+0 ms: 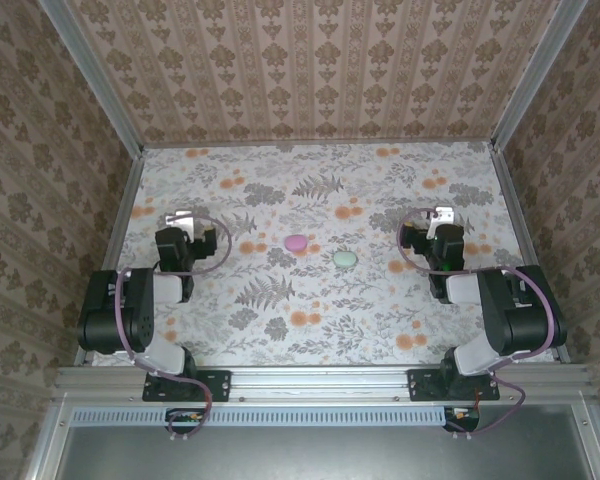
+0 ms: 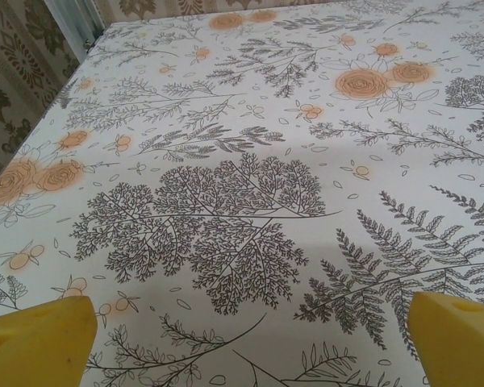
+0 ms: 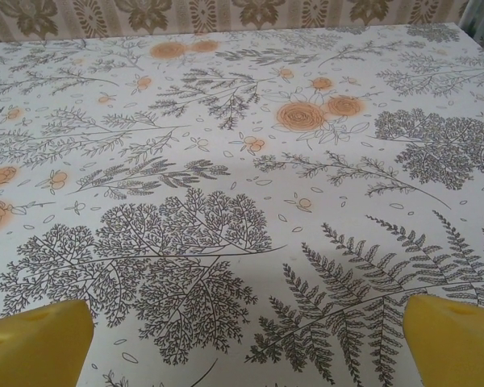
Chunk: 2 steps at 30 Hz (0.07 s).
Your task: Insert wireless bluetooth earbuds into charging case
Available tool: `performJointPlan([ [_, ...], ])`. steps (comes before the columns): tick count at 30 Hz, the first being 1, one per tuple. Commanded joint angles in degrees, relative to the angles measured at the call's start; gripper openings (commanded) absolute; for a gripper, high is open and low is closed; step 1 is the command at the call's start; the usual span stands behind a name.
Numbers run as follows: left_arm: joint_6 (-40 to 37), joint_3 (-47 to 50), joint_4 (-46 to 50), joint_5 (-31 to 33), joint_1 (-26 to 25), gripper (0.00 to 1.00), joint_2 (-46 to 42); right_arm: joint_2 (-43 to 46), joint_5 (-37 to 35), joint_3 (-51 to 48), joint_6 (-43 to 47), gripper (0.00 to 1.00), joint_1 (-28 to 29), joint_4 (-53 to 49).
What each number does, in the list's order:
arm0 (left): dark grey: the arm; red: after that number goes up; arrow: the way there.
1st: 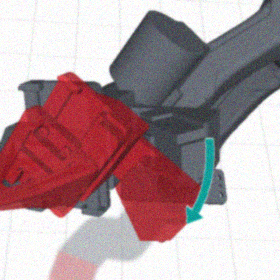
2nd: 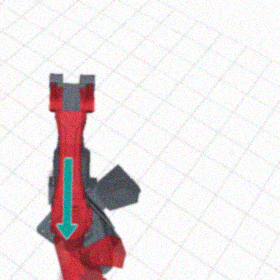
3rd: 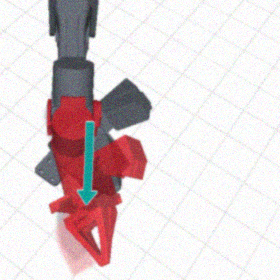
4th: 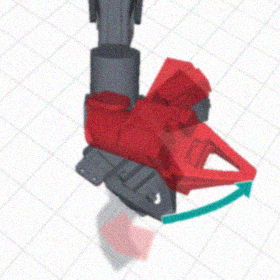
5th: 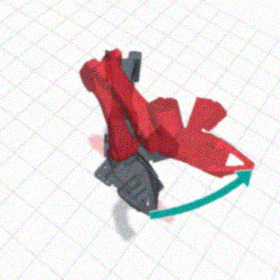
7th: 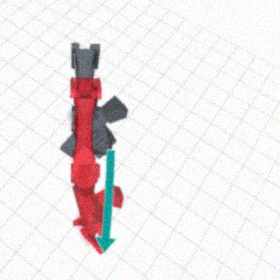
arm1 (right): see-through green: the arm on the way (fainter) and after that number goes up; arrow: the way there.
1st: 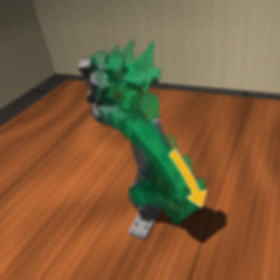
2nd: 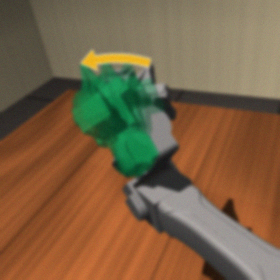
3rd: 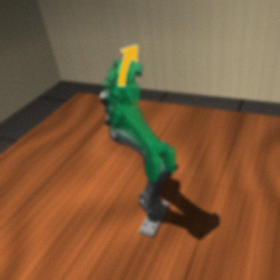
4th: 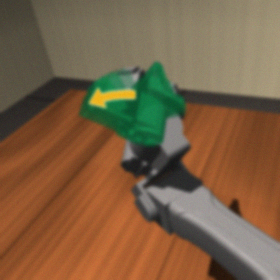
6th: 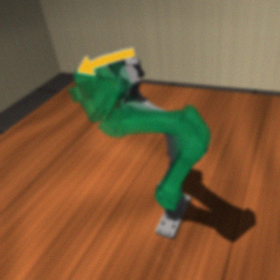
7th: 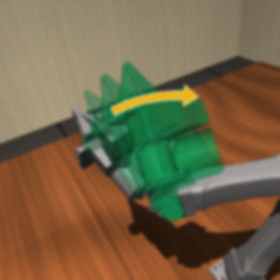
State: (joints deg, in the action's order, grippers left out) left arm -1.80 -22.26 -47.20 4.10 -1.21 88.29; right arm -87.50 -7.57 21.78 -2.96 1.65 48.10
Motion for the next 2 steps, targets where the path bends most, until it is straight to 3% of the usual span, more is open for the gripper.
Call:
performJointPlan([
  [1,-0.70,-0.77,-1.85,0.03,-0.37,1.00,-0.29,-0.27,-0.92,1.17,0.49,1.00,0.33,1.72],
  [2,-0.75,-0.77,-1.84,0.03,-0.34,1.00,-0.26,-0.12,-0.95,1.07,0.51,1.00,0.29,1.74],
])
